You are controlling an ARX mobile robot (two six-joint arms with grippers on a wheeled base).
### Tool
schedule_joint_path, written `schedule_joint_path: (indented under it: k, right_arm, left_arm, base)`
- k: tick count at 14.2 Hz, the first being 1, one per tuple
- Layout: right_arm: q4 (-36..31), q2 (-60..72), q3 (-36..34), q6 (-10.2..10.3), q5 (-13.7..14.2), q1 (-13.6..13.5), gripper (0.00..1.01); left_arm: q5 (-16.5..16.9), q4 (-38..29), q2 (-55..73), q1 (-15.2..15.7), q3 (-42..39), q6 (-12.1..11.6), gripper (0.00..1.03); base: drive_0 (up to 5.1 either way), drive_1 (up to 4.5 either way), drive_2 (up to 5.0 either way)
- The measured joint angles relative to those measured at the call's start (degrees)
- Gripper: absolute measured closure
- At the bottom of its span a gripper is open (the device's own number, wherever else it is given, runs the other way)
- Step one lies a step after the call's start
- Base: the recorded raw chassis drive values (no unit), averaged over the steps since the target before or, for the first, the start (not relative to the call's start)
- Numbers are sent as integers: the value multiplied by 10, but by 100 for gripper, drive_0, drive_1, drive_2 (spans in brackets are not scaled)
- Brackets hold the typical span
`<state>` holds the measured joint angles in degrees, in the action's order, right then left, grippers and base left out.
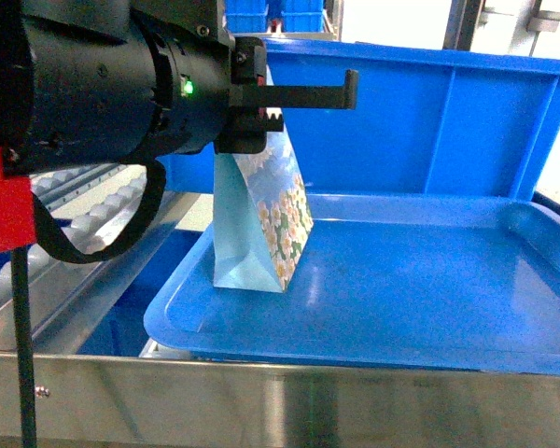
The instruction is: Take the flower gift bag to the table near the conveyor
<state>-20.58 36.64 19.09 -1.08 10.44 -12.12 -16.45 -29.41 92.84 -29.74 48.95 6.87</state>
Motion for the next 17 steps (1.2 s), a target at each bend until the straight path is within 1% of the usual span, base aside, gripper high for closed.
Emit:
schedule_joint_path:
  k: [1,2,4,5,6,7,9,11,13,15,16,17]
  right_arm:
    - [0,0,0,0,0,0,99]
    - [0,0,0,0,0,0,99]
    - [0,0,0,0,0,0,99]
    - [0,0,0,0,0,0,99]
    - [0,0,0,0,0,0,99]
    - [0,0,0,0,0,0,99]
    - [0,0,0,0,0,0,99]
    - [0,0,0,0,0,0,99]
    - [0,0,0,0,0,0,99]
    - [0,0,0,0,0,0,99]
    - [0,0,0,0,0,0,99]
    - [0,0,0,0,0,0,99]
  left_arm:
    - [-23,-48,-34,7,-13,-30,101]
    - [-30,-60,-54,14,-17,-42,101]
    - [-38,-80,-99,33,-41,-59,101]
    - [-40,-78,-130,47,-62,-59,101]
    - [-36,-92,-161,62,-83,-61,101]
    - [-35,-94,-190,71,-99,-66,101]
    - [-38,-111,-256,86,-143,-91,101]
    - [-40,-103,-329,102,-193,-113,101]
    - [-41,-71,-409,121,-234,-129,101]
    - [-37,-59,-460,136,-251,-134,101]
    - [-37,-60,-461,137,-251,-134,101]
    - [-35,-56,-456,137,-251,-134,101]
  base:
    - [0,0,0]
    - [0,0,0]
    - [0,0,0]
    - [0,0,0]
    - [0,0,0]
    - [0,0,0]
    - [0,0,0]
    - [0,0,0]
    - [0,0,0]
    - [0,0,0]
    - [0,0,0]
    - [-496,250,250]
